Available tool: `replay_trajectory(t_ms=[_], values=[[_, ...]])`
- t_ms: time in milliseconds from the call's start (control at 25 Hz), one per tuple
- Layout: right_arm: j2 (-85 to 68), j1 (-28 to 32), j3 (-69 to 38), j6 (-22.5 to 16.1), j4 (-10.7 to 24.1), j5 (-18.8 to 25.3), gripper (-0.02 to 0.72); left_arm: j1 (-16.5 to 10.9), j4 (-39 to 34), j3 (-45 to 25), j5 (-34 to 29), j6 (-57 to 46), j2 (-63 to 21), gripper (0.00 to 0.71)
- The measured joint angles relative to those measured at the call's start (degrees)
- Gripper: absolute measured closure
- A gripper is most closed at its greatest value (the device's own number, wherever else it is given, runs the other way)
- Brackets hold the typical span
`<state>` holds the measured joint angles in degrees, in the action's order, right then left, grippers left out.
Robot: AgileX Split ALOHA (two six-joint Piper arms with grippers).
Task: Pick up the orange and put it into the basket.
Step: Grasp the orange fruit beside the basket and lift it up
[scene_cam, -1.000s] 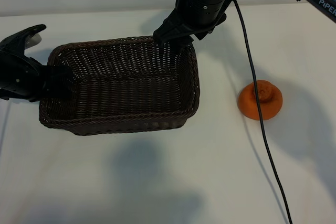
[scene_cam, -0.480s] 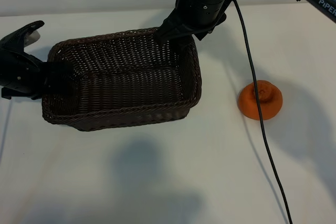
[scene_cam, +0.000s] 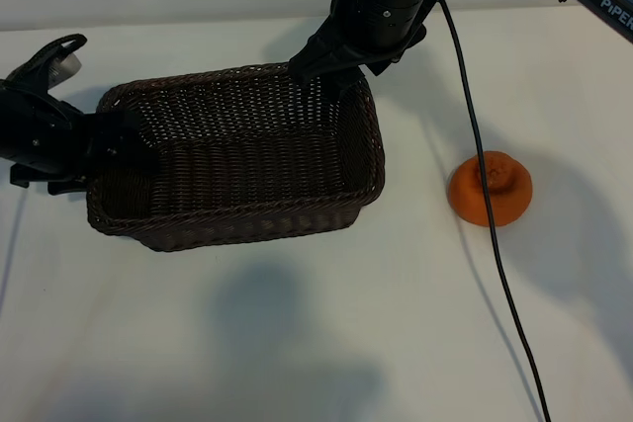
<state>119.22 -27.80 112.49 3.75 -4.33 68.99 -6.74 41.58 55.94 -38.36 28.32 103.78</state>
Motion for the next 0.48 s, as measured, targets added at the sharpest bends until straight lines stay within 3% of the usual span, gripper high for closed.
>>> replay_trajectory(t_ms=[240,480], values=[[0.0,0.0,0.0,0.0,-0.05,0.0,0.177,0.0,-2.06,0.04,-1.24,-1.15,-0.06,0.101],[0.0,0.0,0.0,0.0,-0.05,0.0,0.177,0.0,-9.36,0.04,-2.29,-6.15,-4.51,0.111]])
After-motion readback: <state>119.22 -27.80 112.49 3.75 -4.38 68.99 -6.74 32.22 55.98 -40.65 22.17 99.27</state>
